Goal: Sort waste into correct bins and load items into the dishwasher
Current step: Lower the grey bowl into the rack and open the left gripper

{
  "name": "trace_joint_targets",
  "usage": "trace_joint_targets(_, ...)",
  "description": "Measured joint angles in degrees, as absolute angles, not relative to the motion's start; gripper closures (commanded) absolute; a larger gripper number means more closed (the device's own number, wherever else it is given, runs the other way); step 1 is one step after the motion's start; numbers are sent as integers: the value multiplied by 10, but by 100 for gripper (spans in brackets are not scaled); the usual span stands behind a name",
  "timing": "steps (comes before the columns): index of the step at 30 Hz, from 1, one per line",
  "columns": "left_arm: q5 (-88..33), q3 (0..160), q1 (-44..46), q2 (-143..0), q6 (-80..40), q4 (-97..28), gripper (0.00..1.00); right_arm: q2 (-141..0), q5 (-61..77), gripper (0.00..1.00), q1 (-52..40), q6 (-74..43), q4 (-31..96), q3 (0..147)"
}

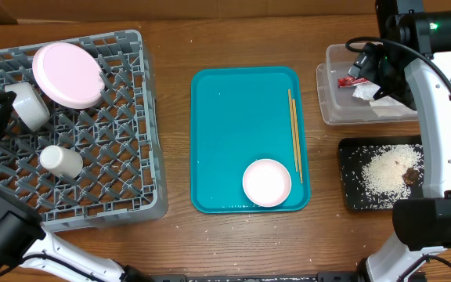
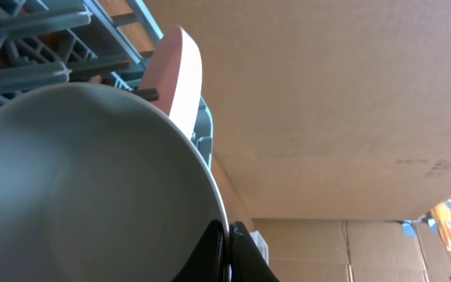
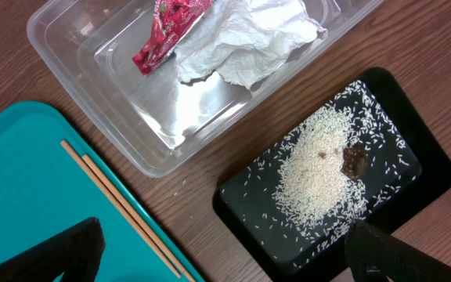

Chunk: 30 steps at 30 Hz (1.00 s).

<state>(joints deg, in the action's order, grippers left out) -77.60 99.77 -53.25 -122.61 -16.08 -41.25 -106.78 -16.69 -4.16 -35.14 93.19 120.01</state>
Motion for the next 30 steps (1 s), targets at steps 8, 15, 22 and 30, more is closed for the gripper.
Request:
trace_joint_targets(8, -772, 998, -533, -1228, -161, -410, 96, -1068, -167, 0, -41, -351, 932, 1200)
trace_joint_targets(15, -762, 998, -541, -1228, -161, -422, 96, -1068, -167, 0, -41, -351, 932, 1200)
trace_joint_targets(22, -758, 998, -561, -1228, -161, -434, 94, -1068, -167, 0, -42, -351, 932, 1200)
trace_joint_targets(30, -698, 998, -602, -1229, -166, -473, 74, -1068, -167, 0, -42, -352, 932, 1200)
